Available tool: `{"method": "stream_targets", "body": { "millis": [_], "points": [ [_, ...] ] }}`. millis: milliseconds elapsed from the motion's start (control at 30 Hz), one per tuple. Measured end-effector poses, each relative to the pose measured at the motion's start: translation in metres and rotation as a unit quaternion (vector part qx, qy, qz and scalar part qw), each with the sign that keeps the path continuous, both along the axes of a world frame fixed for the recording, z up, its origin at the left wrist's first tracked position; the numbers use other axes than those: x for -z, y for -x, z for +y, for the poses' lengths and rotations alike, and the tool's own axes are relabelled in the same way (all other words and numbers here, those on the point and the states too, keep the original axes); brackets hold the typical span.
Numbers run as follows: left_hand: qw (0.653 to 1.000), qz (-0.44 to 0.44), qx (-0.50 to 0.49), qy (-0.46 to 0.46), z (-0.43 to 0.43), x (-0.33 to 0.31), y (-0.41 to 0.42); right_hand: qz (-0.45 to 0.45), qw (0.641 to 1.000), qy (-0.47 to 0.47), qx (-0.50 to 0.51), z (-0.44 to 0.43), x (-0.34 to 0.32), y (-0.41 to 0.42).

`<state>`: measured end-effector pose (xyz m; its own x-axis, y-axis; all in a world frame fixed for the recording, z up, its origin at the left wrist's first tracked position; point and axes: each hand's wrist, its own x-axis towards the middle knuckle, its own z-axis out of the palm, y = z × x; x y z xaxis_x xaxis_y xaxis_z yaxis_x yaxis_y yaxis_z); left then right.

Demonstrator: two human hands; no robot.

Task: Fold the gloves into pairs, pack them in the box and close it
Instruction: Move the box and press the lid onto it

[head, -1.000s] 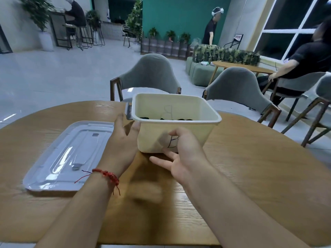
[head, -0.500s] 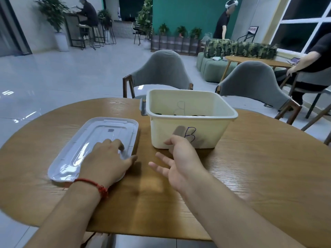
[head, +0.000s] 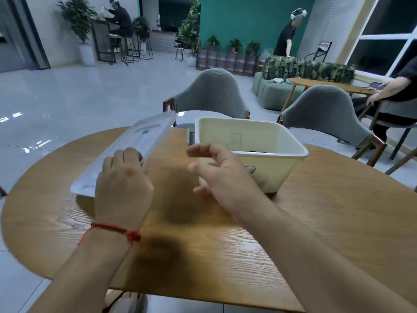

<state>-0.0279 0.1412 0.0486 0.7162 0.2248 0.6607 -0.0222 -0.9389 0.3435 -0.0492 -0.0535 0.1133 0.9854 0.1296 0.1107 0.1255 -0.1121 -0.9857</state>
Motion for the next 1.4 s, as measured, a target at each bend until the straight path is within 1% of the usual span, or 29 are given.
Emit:
{"method": "stream_targets", "body": {
  "millis": [100,167,233,300,400,500,600,633,667,700,767,800,833,967,1067,1133,1233,1333,1400],
  "points": [
    [0.996,-0.075,0.042,-0.015,0.001,-0.007,0.004,-0.096,0.992,0.057,0.054,-0.013,-0.012,-0.016],
    [0.99,-0.118,0.072,-0.023,-0.002,-0.014,0.01,-0.157,0.977,0.12,0.08,-0.027,-0.019,-0.027],
    [0.983,-0.155,0.096,-0.025,-0.005,-0.021,0.017,-0.197,0.957,0.186,0.105,-0.044,-0.026,-0.037],
    [0.976,-0.179,0.121,-0.026,-0.01,-0.028,0.024,-0.214,0.945,0.211,0.131,-0.063,-0.03,-0.044],
    [0.965,-0.199,0.166,-0.045,-0.019,-0.035,0.032,-0.213,0.942,0.199,0.167,-0.09,-0.034,-0.052],
    [0.954,-0.205,0.208,-0.068,-0.031,-0.037,0.038,-0.205,0.947,0.181,0.167,-0.116,-0.034,-0.055],
    [0.941,-0.214,0.245,-0.089,-0.044,-0.039,0.041,-0.253,0.932,0.207,0.154,-0.136,-0.027,-0.05],
    [0.937,-0.218,0.256,-0.096,-0.049,-0.041,0.042,-0.264,0.931,0.198,0.154,-0.141,-0.025,-0.048],
    [0.932,-0.226,0.263,-0.101,-0.053,-0.043,0.044,-0.257,0.943,0.155,0.144,-0.144,-0.025,-0.044],
    [0.928,-0.237,0.268,-0.1,-0.057,-0.045,0.045,-0.242,0.959,0.08,0.126,-0.147,-0.027,-0.04],
    [0.924,-0.263,0.267,-0.076,-0.063,-0.05,0.049,-0.217,0.968,-0.067,0.104,-0.155,-0.029,-0.032],
    [0.924,-0.266,0.269,-0.05,-0.066,-0.053,0.05,-0.211,0.967,-0.111,0.095,-0.161,-0.029,-0.03],
    [0.926,-0.258,0.276,-0.014,-0.067,-0.055,0.05,-0.207,0.964,-0.137,0.096,-0.166,-0.029,-0.027],
    [0.92,-0.163,0.315,0.163,-0.069,-0.062,0.044,-0.268,0.953,-0.087,0.112,-0.187,-0.032,-0.018],
    [0.914,-0.101,0.314,0.236,-0.066,-0.07,0.036,-0.267,0.957,-0.039,0.103,-0.196,-0.039,-0.016],
    [0.906,-0.066,0.316,0.272,-0.064,-0.076,0.029,-0.25,0.962,-0.045,0.104,-0.2,-0.041,-0.016],
    [0.9,-0.026,0.316,0.298,-0.065,-0.084,0.019,-0.22,0.963,-0.043,0.147,-0.201,-0.044,-0.016],
    [0.904,-0.03,0.312,0.291,-0.068,-0.089,0.016,-0.194,0.963,-0.011,0.184,-0.199,-0.048,-0.02],
    [0.894,-0.056,0.319,0.309,-0.075,-0.096,0.015,-0.195,0.957,0.003,0.213,-0.199,-0.052,-0.022]
  ]
}}
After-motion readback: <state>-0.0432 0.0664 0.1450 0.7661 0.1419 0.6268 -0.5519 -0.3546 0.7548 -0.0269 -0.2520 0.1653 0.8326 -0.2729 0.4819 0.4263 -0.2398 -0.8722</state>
